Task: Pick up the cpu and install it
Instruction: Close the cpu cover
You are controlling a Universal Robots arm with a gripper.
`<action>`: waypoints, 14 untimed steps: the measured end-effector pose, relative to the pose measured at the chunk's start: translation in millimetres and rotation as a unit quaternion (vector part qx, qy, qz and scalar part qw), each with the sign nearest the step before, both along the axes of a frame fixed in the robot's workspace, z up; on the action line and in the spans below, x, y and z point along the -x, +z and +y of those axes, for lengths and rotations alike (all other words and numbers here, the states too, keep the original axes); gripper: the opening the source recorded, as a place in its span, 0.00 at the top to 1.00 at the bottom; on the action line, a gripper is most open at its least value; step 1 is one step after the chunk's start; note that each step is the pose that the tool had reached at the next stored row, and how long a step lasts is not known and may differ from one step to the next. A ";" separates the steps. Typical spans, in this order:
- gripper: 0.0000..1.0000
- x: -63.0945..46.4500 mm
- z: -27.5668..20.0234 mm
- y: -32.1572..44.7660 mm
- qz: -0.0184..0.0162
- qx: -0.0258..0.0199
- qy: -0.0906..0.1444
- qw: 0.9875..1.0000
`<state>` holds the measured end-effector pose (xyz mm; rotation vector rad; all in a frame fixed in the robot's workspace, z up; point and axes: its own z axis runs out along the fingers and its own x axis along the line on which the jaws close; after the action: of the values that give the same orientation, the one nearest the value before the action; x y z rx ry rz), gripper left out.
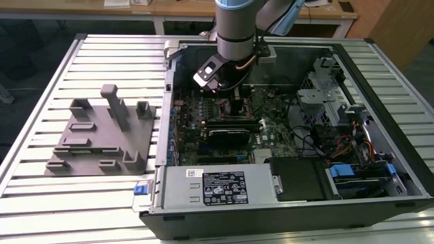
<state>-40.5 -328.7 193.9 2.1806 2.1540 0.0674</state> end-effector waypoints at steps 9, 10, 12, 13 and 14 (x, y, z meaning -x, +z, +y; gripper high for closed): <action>0.46 -0.2 -0.3 -0.7 0.000 0.000 0.000 1.000; 0.46 -0.3 -0.3 -0.7 0.000 0.000 0.000 1.000; 0.46 -0.4 -0.3 -0.7 0.000 0.000 0.000 1.000; 0.46 -0.4 -0.4 -0.7 0.000 0.000 0.000 1.000; 0.46 -0.5 -0.5 -0.8 0.000 0.000 0.000 1.000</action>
<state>-40.0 -329.2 193.1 2.1808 2.1543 0.0678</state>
